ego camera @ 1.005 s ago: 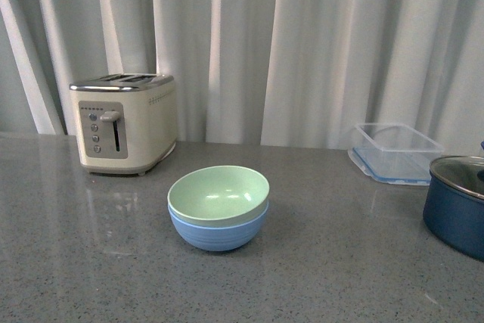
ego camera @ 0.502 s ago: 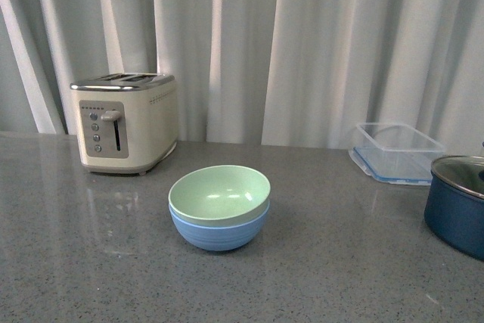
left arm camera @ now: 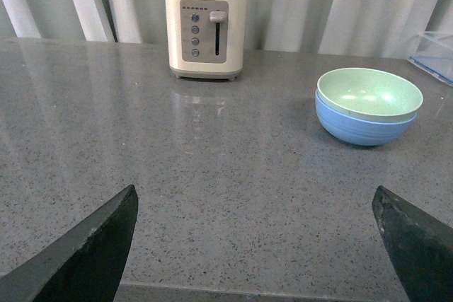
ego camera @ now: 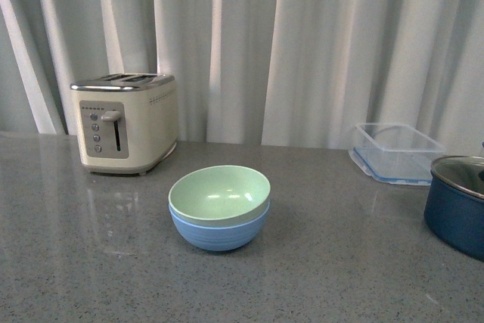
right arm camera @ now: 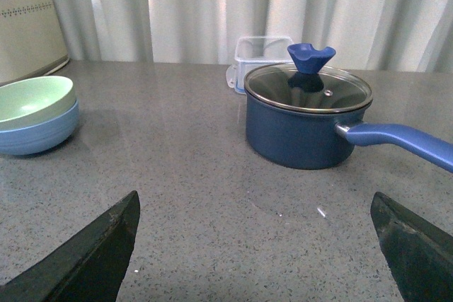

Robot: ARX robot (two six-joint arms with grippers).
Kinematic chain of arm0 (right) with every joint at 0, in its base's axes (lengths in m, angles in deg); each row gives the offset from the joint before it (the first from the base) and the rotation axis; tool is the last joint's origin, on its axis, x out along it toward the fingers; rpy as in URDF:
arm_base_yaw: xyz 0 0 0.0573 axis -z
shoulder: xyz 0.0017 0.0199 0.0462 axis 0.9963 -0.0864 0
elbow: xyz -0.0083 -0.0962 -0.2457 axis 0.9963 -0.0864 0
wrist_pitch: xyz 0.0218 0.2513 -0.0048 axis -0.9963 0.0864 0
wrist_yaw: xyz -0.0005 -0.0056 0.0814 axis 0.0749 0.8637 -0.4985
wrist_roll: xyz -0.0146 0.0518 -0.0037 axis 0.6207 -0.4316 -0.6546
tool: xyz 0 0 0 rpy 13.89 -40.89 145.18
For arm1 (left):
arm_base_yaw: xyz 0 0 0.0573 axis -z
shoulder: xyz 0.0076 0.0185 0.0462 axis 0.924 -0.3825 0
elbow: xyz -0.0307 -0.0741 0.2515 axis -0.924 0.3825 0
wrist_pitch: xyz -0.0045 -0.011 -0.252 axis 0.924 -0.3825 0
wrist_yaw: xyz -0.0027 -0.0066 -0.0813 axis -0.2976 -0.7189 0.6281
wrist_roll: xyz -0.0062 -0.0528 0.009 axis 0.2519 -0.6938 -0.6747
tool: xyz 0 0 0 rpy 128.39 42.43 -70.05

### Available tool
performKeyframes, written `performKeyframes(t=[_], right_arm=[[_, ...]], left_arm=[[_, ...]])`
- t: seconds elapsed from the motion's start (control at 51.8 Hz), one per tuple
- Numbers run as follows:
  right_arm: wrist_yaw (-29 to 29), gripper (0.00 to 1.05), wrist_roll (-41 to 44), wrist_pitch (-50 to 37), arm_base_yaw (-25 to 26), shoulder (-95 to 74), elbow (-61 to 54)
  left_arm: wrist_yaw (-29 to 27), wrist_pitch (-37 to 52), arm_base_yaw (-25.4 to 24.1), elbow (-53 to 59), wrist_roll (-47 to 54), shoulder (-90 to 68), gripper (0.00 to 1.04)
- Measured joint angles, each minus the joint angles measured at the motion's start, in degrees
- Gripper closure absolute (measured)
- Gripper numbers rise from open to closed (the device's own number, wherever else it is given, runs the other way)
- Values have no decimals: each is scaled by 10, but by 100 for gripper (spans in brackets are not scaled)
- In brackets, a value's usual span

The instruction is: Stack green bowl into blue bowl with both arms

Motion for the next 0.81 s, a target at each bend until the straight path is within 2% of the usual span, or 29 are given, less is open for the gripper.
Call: performKeyframes(t=[0.811], right_arm=[[0,10,0,0,0,0,0]], left_arm=[[0,0,0,0,0,0,7]])
